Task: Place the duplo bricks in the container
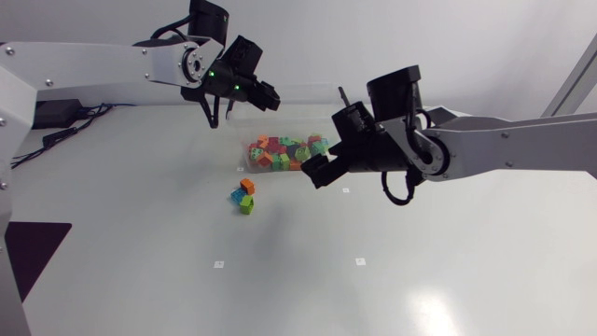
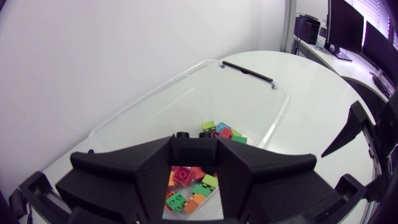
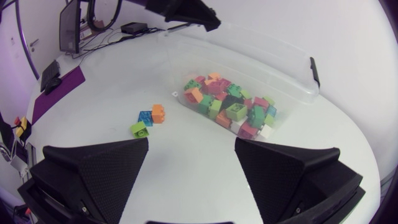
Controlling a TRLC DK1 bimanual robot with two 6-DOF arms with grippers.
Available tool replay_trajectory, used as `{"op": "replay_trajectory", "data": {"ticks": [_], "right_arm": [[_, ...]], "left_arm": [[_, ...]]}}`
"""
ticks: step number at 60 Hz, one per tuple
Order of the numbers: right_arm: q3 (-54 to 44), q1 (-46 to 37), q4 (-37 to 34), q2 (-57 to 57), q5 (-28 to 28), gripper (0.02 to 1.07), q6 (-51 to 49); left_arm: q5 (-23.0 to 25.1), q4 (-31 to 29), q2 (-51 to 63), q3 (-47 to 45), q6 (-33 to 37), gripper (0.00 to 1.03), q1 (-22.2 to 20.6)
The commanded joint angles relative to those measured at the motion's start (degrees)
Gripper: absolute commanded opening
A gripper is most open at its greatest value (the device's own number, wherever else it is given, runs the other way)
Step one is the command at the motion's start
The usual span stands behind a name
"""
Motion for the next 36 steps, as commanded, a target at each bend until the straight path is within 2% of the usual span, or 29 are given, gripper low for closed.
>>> {"op": "replay_trajectory", "data": {"ticks": [1,7,11,14,15,18,23,36], "right_arm": [[-1.0,0.9,1.8,3.4,-0.8,1.02,-2.8],[-0.7,2.1,2.8,5.7,-1.8,1.02,-4.7],[-0.5,3.1,3.8,7.4,-2.7,1.02,-5.7],[-0.3,3.8,4.3,8.6,-2.7,1.02,-6.8],[-0.2,4.2,4.4,9.1,-2.7,1.02,-7.0],[0.5,5.0,4.5,10.6,-2.7,1.02,-7.8],[1.8,5.9,4.5,13.2,-2.7,1.02,-8.4],[5.8,6.7,3.9,18.3,-3.7,1.02,-9.9]], "left_arm": [[-0.8,0.5,3.0,3.0,-1.6,0.28,0.0],[-1.1,0.4,4.5,4.5,-1.8,0.29,0.4],[-1.1,-0.1,5.3,5.3,-1.8,0.43,0.6],[-1.1,-0.7,5.9,5.9,-1.8,0.59,0.9],[-1.2,-0.8,6.1,5.9,-1.8,0.68,1.0],[-1.2,-0.9,6.2,5.9,-1.8,0.82,1.2],[-1.2,-1.5,6.1,5.8,-1.8,0.96,1.8],[-1.1,-1.6,2.9,2.7,-1.8,0.98,3.6]]}}
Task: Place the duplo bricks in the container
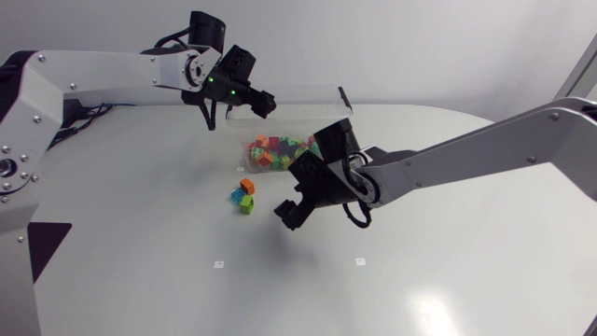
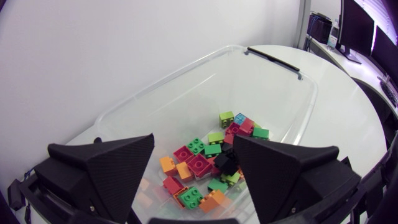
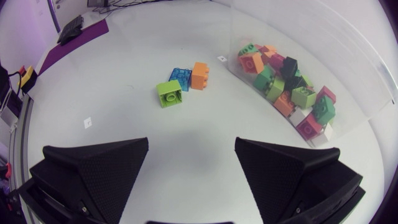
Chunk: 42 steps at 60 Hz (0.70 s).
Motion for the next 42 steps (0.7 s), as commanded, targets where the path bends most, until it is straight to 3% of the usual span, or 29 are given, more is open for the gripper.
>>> {"op": "replay_trajectory", "data": {"ticks": [1,13,42], "right_arm": [[3.0,0.5,0.1,2.6,-0.8,1.02,-1.5],[8.6,1.3,-3.4,5.8,-0.8,1.02,-3.0],[25.0,3.8,-22.7,14.5,1.1,1.02,-10.1]], "left_arm": [[0.0,-0.4,-2.4,-1.6,-1.6,0.98,1.0],[0.0,-0.3,-8.7,-7.4,-1.5,0.98,3.0],[0.0,-3.8,-20.3,-20.8,2.1,0.98,8.1]]}}
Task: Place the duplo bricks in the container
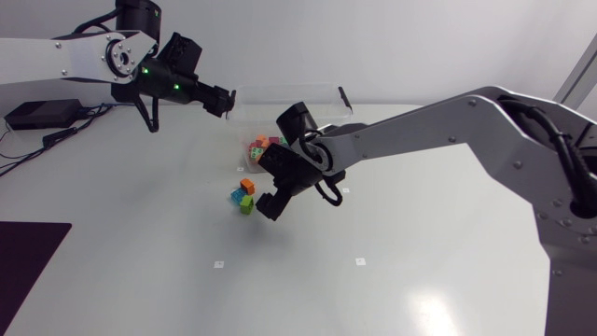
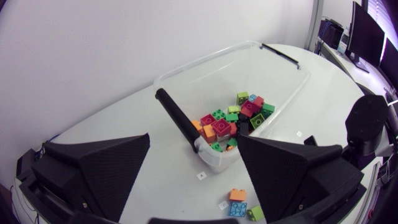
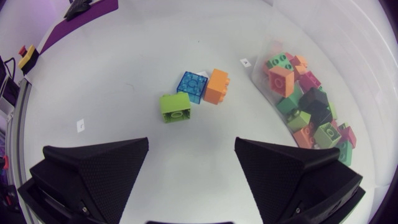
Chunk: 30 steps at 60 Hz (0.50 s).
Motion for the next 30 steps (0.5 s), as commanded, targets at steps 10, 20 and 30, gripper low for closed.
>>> {"op": "replay_trajectory", "data": {"ticks": [10,20,30], "right_arm": [[7.7,2.5,-7.9,5.3,3.4,1.02,-4.2],[12.6,4.5,-11.6,8.1,5.2,1.02,-4.2],[17.8,5.1,-15.3,11.2,6.2,1.00,-4.2]], "left_arm": [[0.0,-0.9,-4.8,-7.0,3.0,0.98,2.2],[0.2,-0.9,-6.6,-10.0,4.3,0.98,3.0],[1.2,-0.8,-7.8,-11.3,4.8,0.98,4.3]]}}
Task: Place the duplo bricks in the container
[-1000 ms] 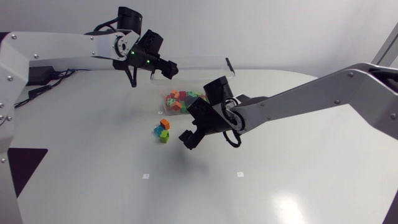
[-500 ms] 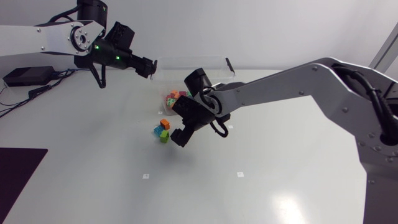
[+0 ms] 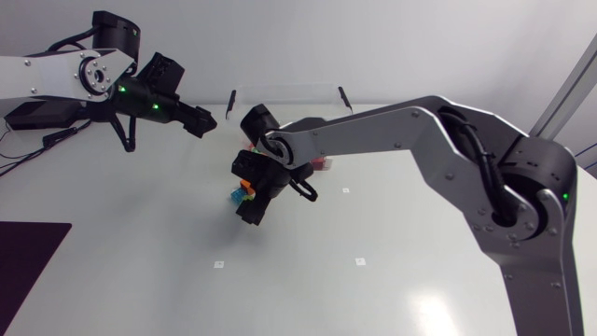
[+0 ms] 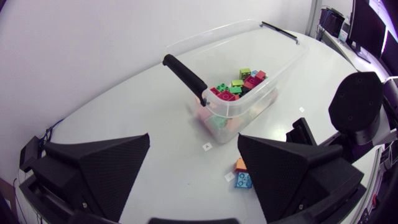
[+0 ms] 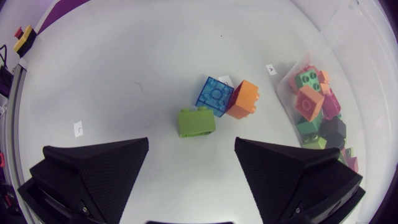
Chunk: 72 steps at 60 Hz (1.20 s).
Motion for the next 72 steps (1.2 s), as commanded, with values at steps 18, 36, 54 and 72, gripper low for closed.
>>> {"op": "replay_trajectory", "data": {"ticks": [18,36,54,72], "right_arm": [[11.6,0.9,-8.9,7.7,2.0,0.93,-1.5],[20.1,2.2,-15.2,12.6,3.1,0.62,-1.4],[20.3,2.1,-16.7,12.7,2.8,0.18,-0.9],[6.8,0.3,-11.5,-0.6,0.9,0.18,1.2]], "left_arm": [[1.6,-0.4,-3.9,-3.4,2.5,0.98,2.0],[2.5,-3.0,-6.0,-5.0,5.7,0.98,4.2],[2.6,-5.0,-7.2,-6.4,7.9,0.98,4.3],[2.4,-10.0,-6.8,-11.3,14.4,0.98,1.9]]}}
